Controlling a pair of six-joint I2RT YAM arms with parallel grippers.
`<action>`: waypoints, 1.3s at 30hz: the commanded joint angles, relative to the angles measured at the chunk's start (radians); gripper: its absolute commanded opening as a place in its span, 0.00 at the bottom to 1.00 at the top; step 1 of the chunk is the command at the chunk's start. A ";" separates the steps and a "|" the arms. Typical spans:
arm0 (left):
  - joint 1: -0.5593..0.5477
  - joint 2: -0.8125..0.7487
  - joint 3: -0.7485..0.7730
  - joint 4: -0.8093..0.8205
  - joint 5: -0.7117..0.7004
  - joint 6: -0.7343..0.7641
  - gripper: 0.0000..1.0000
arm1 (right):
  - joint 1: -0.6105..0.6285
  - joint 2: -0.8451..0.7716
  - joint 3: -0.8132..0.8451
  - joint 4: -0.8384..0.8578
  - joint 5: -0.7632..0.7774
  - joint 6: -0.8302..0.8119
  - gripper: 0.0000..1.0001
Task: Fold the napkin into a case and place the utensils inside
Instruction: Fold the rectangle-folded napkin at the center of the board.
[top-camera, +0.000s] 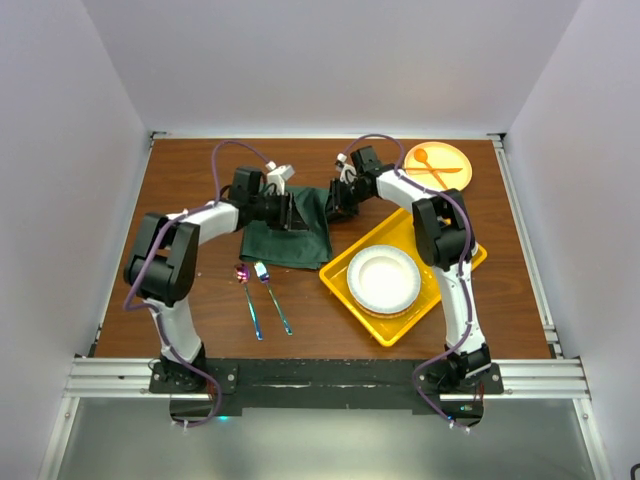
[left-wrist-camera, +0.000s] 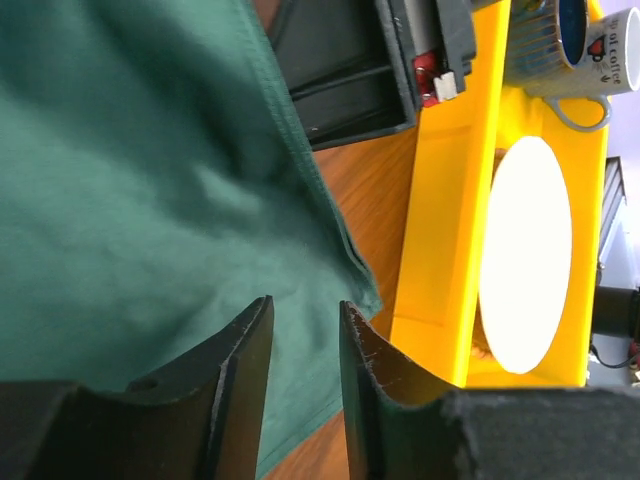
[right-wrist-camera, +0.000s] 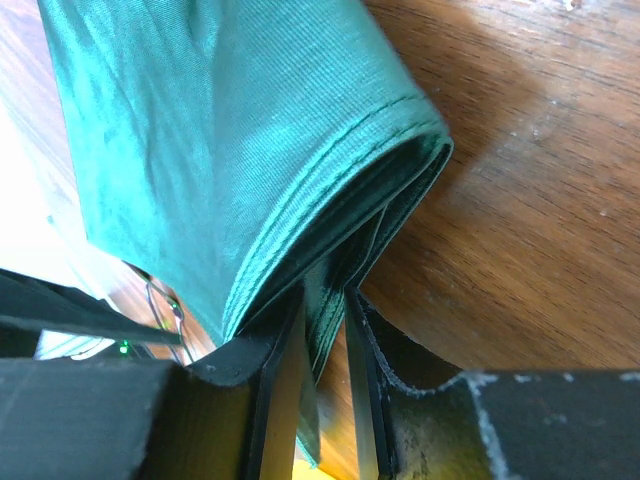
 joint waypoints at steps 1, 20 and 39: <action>0.075 -0.123 0.043 -0.054 0.013 0.101 0.38 | -0.004 -0.012 0.023 -0.046 0.106 -0.053 0.28; 0.179 -0.116 0.067 -0.419 -0.438 0.408 0.42 | 0.008 0.017 0.033 -0.025 0.130 -0.033 0.22; 0.158 -0.323 -0.029 -0.473 -0.287 0.869 0.51 | 0.015 0.035 0.048 -0.031 0.147 -0.031 0.15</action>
